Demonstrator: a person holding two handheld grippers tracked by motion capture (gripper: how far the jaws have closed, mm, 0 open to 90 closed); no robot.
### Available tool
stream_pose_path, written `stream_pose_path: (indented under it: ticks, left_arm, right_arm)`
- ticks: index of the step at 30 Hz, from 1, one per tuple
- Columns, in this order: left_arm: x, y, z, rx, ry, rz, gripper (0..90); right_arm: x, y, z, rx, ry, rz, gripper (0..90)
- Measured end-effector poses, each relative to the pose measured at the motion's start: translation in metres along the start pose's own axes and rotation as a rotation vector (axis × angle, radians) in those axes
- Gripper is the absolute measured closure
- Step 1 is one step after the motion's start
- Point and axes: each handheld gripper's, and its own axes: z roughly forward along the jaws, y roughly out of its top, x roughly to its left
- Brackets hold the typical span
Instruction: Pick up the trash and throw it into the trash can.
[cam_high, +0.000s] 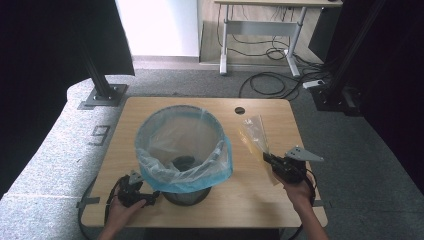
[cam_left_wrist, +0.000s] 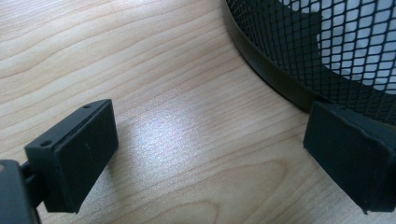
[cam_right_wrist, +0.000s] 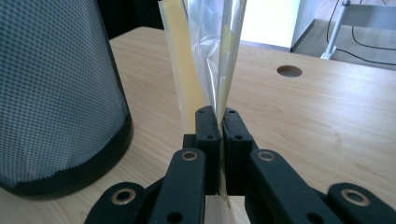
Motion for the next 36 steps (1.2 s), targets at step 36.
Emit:
stream_pose_path:
  ticks: [36]
  left_arm:
    - [0.0,0.0,0.0,0.0,0.0,0.0,2.6]
  right_arm:
    - [0.026,0.045,-0.021,-0.134,0.041,-0.033,87.1]
